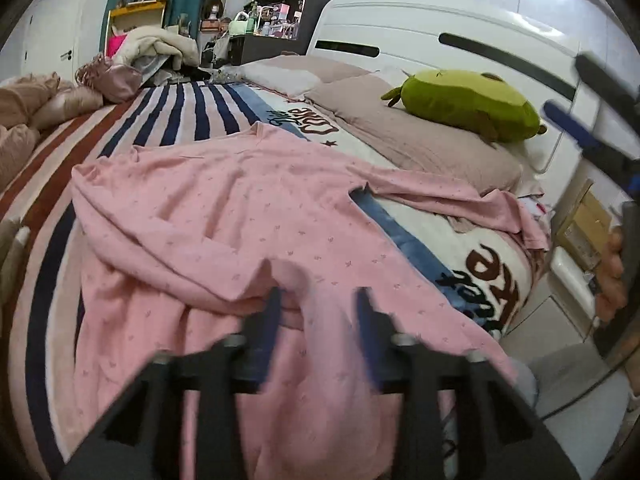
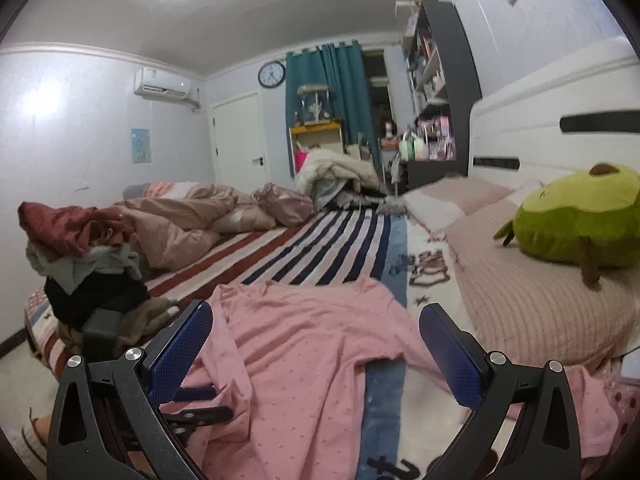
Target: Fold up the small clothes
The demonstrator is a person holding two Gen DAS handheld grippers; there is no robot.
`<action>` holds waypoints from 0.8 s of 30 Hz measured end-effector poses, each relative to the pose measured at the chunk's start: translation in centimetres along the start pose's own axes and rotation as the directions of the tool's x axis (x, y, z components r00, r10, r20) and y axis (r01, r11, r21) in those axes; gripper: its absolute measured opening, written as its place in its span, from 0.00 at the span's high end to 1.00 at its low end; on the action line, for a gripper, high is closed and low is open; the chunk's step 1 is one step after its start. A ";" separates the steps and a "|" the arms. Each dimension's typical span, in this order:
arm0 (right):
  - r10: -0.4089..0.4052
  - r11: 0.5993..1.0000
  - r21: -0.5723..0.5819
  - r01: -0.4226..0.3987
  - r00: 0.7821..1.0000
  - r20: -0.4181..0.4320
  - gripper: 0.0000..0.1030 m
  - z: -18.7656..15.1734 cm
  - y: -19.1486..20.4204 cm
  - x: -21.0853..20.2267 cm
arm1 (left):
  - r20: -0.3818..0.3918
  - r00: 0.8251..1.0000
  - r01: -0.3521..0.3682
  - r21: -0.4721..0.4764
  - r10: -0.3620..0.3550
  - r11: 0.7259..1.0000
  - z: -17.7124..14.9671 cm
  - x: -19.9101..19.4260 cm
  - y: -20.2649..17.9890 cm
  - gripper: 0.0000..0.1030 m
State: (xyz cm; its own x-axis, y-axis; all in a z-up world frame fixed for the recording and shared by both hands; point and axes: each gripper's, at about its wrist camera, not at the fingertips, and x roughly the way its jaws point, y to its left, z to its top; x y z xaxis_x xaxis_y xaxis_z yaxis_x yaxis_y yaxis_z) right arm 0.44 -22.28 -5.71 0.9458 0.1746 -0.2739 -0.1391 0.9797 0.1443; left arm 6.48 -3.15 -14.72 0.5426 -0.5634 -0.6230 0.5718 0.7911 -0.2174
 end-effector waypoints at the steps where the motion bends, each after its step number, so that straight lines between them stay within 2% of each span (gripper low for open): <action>1: 0.009 1.000 0.015 -0.009 1.000 -0.018 0.00 -0.1 -0.2 0.5 | 0.009 1.000 0.017 -0.010 -0.017 1.000 -0.1 -1.0 0.4 0.48; 2: 0.025 0.999 0.026 -0.025 0.999 -0.030 0.00 -0.1 -0.3 0.9 | 0.017 1.000 0.022 -0.019 -0.022 1.000 -0.2 -1.9 0.9 0.43; 4: 0.020 0.999 0.047 -0.017 0.998 -0.062 0.00 -0.2 -0.2 2.0 | 0.035 0.999 -0.002 -0.038 0.003 0.999 -0.4 -3.1 1.8 0.42; 6: 0.009 0.998 0.059 -0.004 0.996 -0.091 0.00 -0.2 0.3 3.3 | 0.063 0.996 -0.058 -0.060 0.061 0.997 -0.6 -5.2 3.5 0.40; 9: 0.125 0.992 0.056 -0.116 0.974 -0.187 0.00 -0.1 1.6 6.5 | 0.097 0.981 -0.158 -0.084 0.166 0.984 -0.9 -7.7 5.3 0.38; 10: 0.156 0.988 0.039 -0.151 0.962 -0.222 0.00 -0.1 2.5 7.9 | 0.111 0.969 -0.210 -0.093 0.219 0.973 -1.1 -8.8 6.0 0.37; 13: 0.214 0.971 -0.029 -0.236 0.921 -0.325 0.00 -0.6 5.2 12.1 | 0.123 0.945 -0.291 -0.110 0.303 0.950 -1.5 -10.2 7.5 0.35; 14: 0.228 0.965 -0.039 -0.258 0.907 -0.353 0.00 -1.0 6.0 13.3 | 0.126 0.940 -0.304 -0.117 0.318 0.946 -1.6 -10.5 8.0 0.34; 16: 0.273 0.947 -0.038 -0.319 0.863 -0.424 0.01 -1.8 7.4 16.6 | 0.131 0.937 -0.310 -0.121 0.324 0.943 -1.8 -10.6 8.9 0.34; 18: 0.301 0.931 -0.030 -0.363 0.814 -0.496 0.12 -2.8 8.5 19.7 | 0.132 0.941 -0.295 -0.123 0.310 0.948 -1.7 -10.3 9.6 0.34; 19: 0.307 0.928 -0.024 -0.373 0.798 -0.518 0.24 -3.2 8.6 20.8 | 0.134 0.943 -0.287 -0.128 0.303 0.949 -1.6 -10.0 9.9 0.34; 20: 0.316 0.923 -0.017 -0.385 0.782 -0.538 0.30 -3.6 8.8 22.0 | 0.136 0.944 -0.282 -0.135 0.300 0.950 -1.6 -9.7 10.2 0.34; 21: 0.330 0.916 -0.007 -0.400 0.765 -0.553 0.32 -4.0 9.2 23.4 | 0.135 0.945 -0.280 -0.143 0.298 0.949 -1.4 -9.4 10.5 0.34; 24: 0.340 0.908 -0.004 -0.419 0.743 -0.576 0.45 -4.6 9.6 25.7 | 0.127 0.938 -0.302 -0.160 0.323 0.940 -0.9 -8.2 11.5 0.34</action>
State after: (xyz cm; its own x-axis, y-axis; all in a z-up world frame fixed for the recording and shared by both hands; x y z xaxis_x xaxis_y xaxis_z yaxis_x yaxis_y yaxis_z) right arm 22.04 -7.96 -15.70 0.4862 0.5199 -0.7024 -0.5236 0.8168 0.2422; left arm 8.03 10.75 -12.81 0.7715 -0.3029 -0.5594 0.2749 0.9518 -0.1362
